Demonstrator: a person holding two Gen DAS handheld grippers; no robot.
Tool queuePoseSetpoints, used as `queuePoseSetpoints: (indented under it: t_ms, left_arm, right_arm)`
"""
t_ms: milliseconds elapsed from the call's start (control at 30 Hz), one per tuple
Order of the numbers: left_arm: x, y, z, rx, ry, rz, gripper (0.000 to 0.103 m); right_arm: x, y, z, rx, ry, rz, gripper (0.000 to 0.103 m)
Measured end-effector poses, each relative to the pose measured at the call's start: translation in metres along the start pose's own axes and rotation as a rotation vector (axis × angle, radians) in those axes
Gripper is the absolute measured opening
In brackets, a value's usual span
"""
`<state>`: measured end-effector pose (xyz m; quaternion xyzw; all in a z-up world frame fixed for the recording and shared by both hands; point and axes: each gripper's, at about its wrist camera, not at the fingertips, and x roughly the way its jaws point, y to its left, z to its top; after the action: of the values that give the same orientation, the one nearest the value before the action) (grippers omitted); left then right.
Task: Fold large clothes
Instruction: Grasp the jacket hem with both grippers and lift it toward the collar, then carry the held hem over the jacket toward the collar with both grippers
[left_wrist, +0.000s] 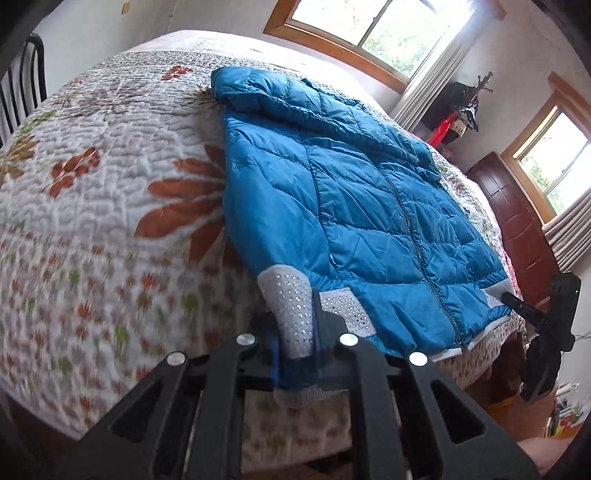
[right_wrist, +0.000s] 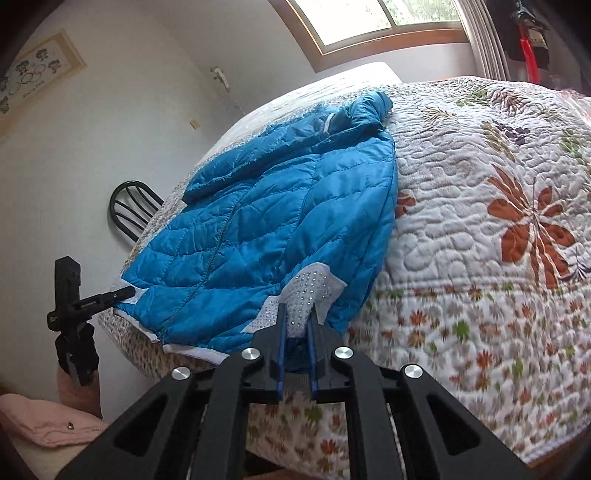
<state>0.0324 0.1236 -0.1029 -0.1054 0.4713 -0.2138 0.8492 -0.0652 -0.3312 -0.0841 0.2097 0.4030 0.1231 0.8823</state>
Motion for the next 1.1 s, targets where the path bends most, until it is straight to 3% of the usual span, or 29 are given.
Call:
queuePoseSetpoints:
  t_ms: [267, 467, 733, 900, 1100]
  left_arm:
    - [-0.027, 0.009, -0.057, -0.009, -0.015, -0.015, 0.011]
    - [-0.027, 0.015, -0.051, -0.061, -0.027, -0.084, 0.011]
    - [-0.058, -0.01, 0.013, -0.001, -0.142, -0.2, 0.011]
    - [-0.051, -0.016, 0.078, -0.018, -0.169, -0.241, 0.011]
    - [-0.014, -0.025, 0.167, -0.045, -0.161, -0.252, 0.011]
  right_arm:
    - [-0.021, 0.007, -0.059, 0.052, -0.004, -0.006, 0.009]
    - [-0.025, 0.005, -0.052, 0.065, -0.041, 0.039, 0.008]
    - [-0.057, 0.039, 0.027, -0.116, -0.133, 0.033, 0.007]
    - [-0.047, 0.035, 0.098, -0.114, -0.103, 0.073, 0.006]
    - [-0.012, 0.018, 0.184, -0.069, -0.054, 0.098, 0.006]
